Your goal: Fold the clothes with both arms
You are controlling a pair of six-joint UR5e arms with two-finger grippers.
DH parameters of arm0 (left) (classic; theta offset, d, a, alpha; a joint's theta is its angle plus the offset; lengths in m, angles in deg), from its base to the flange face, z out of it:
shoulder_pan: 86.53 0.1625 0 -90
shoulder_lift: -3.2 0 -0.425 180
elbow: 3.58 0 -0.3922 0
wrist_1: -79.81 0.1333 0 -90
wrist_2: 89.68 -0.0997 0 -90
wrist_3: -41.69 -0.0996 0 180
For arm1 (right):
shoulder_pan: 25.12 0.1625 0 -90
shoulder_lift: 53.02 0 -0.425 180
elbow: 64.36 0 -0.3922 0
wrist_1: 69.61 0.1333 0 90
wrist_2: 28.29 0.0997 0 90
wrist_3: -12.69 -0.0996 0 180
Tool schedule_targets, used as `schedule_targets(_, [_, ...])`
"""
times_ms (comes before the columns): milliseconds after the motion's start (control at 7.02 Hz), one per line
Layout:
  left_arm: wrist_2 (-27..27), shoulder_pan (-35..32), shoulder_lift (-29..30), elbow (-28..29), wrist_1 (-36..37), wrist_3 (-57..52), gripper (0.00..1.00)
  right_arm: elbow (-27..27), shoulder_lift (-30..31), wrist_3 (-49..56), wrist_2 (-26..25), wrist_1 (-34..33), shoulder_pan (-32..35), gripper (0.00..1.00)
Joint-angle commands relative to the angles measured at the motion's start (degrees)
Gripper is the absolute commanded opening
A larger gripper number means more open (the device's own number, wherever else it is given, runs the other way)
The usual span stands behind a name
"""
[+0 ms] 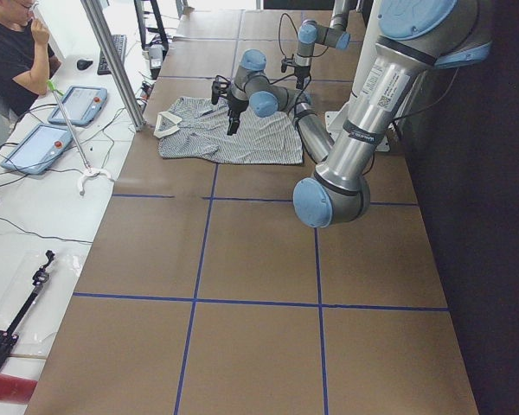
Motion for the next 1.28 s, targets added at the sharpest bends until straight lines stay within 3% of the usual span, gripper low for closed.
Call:
schedule_targets(0, [0.0,0.0,0.1,0.0,-0.1,0.0,1.00,-0.2,0.8,0.0,0.1,-0.4,0.0,1.00])
schedule_targets(285, [-0.1,0.1,0.2,0.2,-0.2,0.0,1.00,-0.5,0.9,0.0,0.8,-0.4,0.0,0.99])
schedule_targets(570, [-0.1,0.1,0.2,0.3,-0.2,0.0,1.00,-0.8,0.7,0.0,0.8,-0.4,0.0,0.87])
schedule_targets(713, [-0.1,0.1,0.1,0.7,-0.2,0.0,1.00,-0.8,0.6,0.0,0.8,-0.4,0.0,0.61])
schedule_targets(855, [-0.1,0.1,0.0,0.7,-0.2,-0.1,1.00,-0.7,0.7,0.1,1.6,-0.4,0.0,0.14])
schedule_targets(998, [-0.2,0.1,0.0,0.7,-0.3,-0.1,1.00,-0.6,0.6,0.6,2.7,-0.4,0.3,0.00])
schedule_targets(1140, [-0.1,0.1,0.0,0.8,-0.3,0.0,1.00,-0.4,0.5,0.6,2.8,-0.4,0.5,0.00])
